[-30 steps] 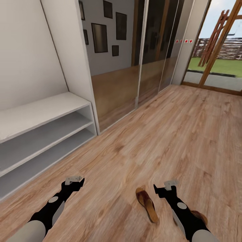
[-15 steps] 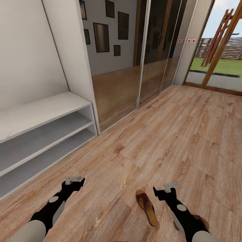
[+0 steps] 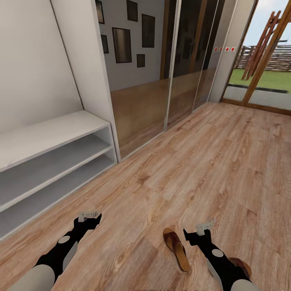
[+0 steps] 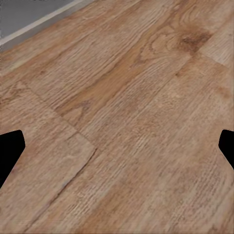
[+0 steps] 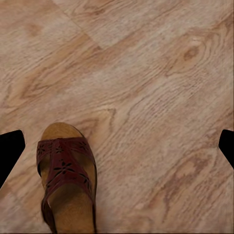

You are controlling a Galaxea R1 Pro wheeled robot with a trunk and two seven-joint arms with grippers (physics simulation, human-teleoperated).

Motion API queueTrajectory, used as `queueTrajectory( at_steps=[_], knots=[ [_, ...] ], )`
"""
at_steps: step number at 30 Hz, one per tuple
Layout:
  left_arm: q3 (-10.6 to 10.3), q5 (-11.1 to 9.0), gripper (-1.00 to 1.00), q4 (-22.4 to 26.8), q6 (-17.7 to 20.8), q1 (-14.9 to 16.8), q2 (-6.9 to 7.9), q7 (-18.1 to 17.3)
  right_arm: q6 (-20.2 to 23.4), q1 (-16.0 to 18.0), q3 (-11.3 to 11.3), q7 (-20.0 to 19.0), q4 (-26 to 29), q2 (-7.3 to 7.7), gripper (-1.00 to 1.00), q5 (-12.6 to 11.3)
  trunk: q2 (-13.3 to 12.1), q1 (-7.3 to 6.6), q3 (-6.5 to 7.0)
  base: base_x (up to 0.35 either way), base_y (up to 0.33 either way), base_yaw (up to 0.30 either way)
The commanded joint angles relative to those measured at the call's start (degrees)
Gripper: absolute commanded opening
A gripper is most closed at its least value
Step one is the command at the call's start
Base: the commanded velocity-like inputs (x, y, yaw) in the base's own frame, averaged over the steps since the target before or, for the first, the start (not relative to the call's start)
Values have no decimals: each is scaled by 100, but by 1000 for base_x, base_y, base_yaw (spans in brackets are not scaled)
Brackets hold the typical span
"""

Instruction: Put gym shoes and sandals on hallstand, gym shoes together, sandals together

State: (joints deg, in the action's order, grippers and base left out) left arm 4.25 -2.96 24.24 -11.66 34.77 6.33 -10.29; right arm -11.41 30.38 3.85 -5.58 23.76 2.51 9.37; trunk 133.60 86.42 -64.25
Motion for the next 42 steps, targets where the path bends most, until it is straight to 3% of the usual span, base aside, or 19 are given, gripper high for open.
queueTrajectory(
  at_steps=[1, 4, 5, 19, 28, 31, 32, 36, 42],
  knots=[
    [33, -31, 100, -4, -5, 3, -2, -55, -22, 3, 41, -35, -27, -11, 100, 48, 2, -2, -4, -136, 0, 0],
    [33, -30, 100, -2, -6, 3, -4, -55, -23, 3, 42, -28, -80, -68, 100, 46, 2, -2, -4, -232, 0, 0],
    [33, -30, 100, -4, -3, 2, -8, -40, -20, 3, 44, -18, -108, -155, 100, 47, 2, -2, -4, -295, 0, 0],
    [22, -30, 100, 143, 55, 18, -12, -44, -28, 3, 49, 8, -115, -195, 100, 47, 2, -2, -37, -64, 0, 75],
    [-132, -36, 100, 298, 193, 83, -29, -52, -29, 3, 60, -4, -109, -183, 100, 47, 363, 196, -201, 0, 0, 7],
    [-172, -41, 100, 468, 531, 158, -53, -64, -29, 3, 62, -4, -109, -172, 100, 47, 483, 262, -255, 0, 0, 0],
    [-191, -40, 100, 820, 1062, 227, -81, -155, -28, 3, 63, -5, -109, -165, 100, 47, 523, 283, -273, 0, 0, 0],
    [-200, -39, 100, 1331, 1592, 234, -98, -387, -30, 3, 65, -5, -107, -148, 100, 47, 684, 371, -345, 0, 0, 0],
    [-202, -39, 100, 1930, 1863, 203, -91, -663, -36, 3, 74, -5, -101, -125, 100, 47, 924, 503, -479, 0, 0, 0]
  ],
)
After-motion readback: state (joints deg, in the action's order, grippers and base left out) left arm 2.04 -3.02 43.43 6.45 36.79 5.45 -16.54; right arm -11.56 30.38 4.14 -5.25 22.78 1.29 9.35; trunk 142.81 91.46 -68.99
